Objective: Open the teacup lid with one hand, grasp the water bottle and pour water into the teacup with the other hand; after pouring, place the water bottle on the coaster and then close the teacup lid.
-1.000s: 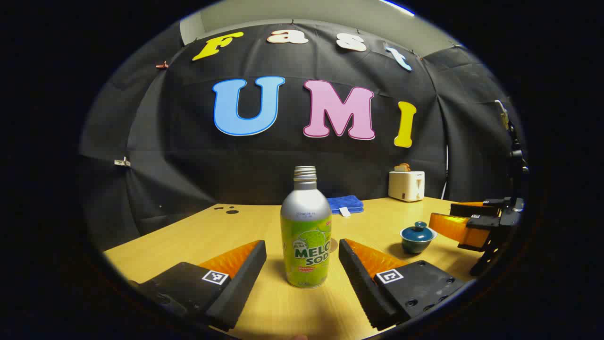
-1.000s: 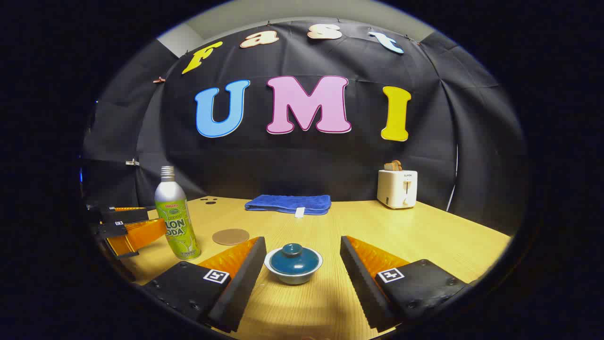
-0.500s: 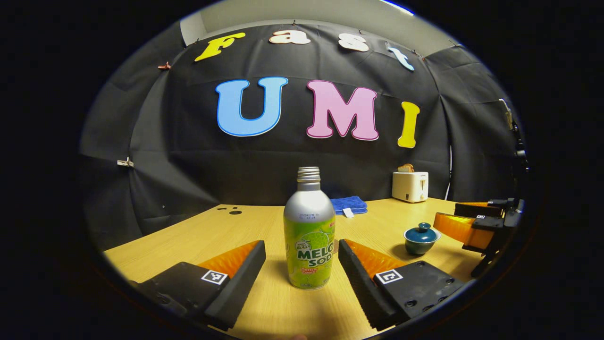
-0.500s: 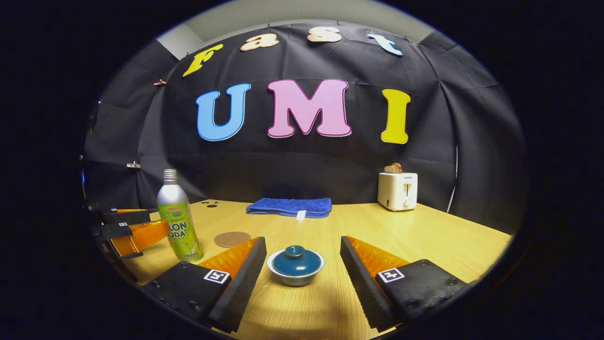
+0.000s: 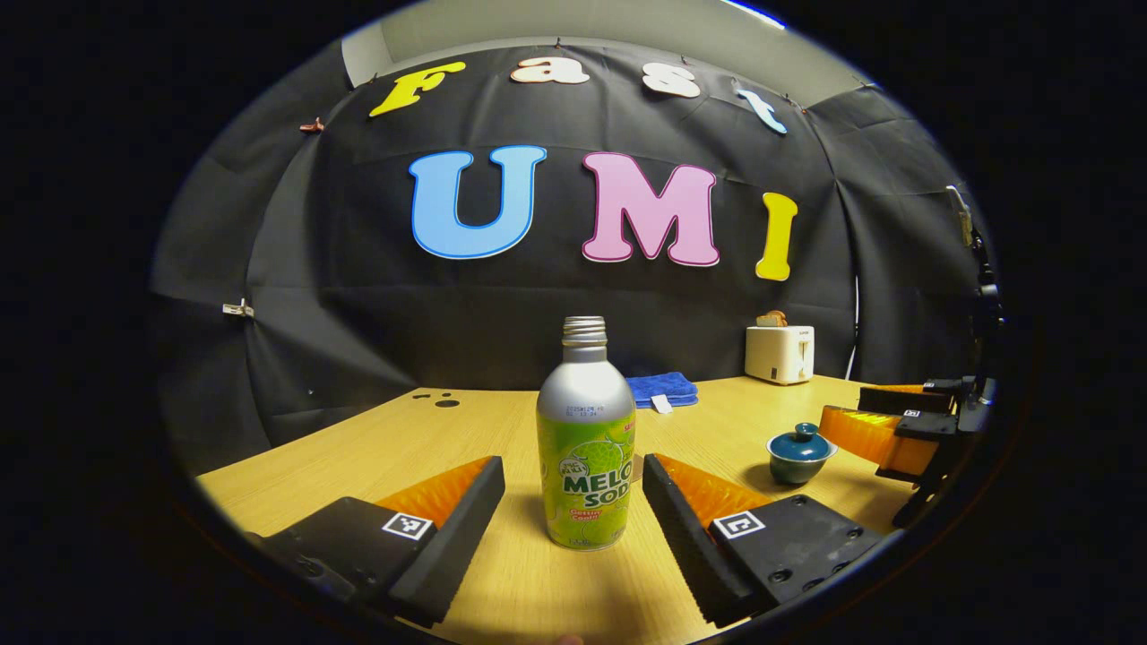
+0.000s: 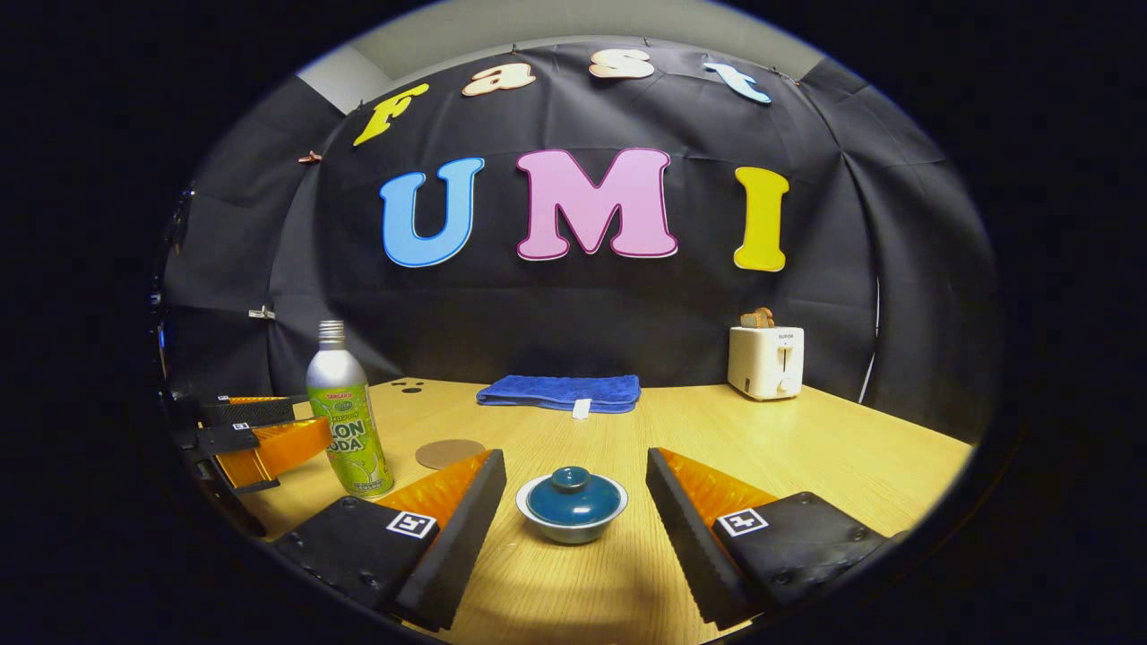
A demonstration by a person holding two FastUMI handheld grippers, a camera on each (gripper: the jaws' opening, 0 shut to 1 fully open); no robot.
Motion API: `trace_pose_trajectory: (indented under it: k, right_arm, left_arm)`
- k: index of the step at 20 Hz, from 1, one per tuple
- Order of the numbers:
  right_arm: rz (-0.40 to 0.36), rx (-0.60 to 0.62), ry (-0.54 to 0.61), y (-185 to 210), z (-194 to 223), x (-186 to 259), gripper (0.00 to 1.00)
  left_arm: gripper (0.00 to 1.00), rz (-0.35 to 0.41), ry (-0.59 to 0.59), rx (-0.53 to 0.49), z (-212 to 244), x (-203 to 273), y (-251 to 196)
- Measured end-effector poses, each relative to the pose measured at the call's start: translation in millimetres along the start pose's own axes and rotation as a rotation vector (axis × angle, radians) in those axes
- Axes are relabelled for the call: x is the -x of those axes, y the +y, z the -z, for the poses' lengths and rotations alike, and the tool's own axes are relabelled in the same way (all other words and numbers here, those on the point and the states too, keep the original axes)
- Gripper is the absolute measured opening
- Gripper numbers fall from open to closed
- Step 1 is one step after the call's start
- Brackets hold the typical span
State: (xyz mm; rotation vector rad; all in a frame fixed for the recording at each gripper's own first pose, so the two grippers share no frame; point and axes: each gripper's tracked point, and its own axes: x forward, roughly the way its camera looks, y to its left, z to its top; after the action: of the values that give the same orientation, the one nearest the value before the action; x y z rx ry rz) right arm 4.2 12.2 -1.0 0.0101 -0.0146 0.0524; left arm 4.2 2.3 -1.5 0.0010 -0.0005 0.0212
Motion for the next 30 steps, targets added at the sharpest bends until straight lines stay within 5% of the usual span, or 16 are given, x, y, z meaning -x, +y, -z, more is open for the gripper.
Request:
trace_pose_trajectory:
  k: [14, 20, 23, 28, 30]
  right_arm:
    - [-0.024, 0.044, 0.158, 3.8, 24.2, -49.6, 0.96]
    - [-0.042, 0.067, 0.222, 7.2, 35.6, -60.7, 0.8]
    - [-0.043, 0.059, 0.235, 6.0, 37.0, -62.0, 0.56]
    - [-0.049, 0.045, 0.225, 3.8, 35.6, -63.0, 0.35]
    - [-0.056, 0.066, 0.22, 4.4, 34.7, -63.0, 0.39]
  left_arm:
    - [0.98, 0.012, -0.002, 0.0, 0.4, -0.9, -1.4]
    - [0.98, 0.019, -0.002, 0.0, 0.8, -1.5, -2.9]
    - [0.98, 0.019, -0.002, 0.0, 1.1, -1.4, -3.1]
    - [0.98, 0.019, -0.002, 0.0, 1.1, -1.4, -3.2]
    - [0.98, 0.019, -0.002, 0.0, 0.9, -1.0, -3.7]
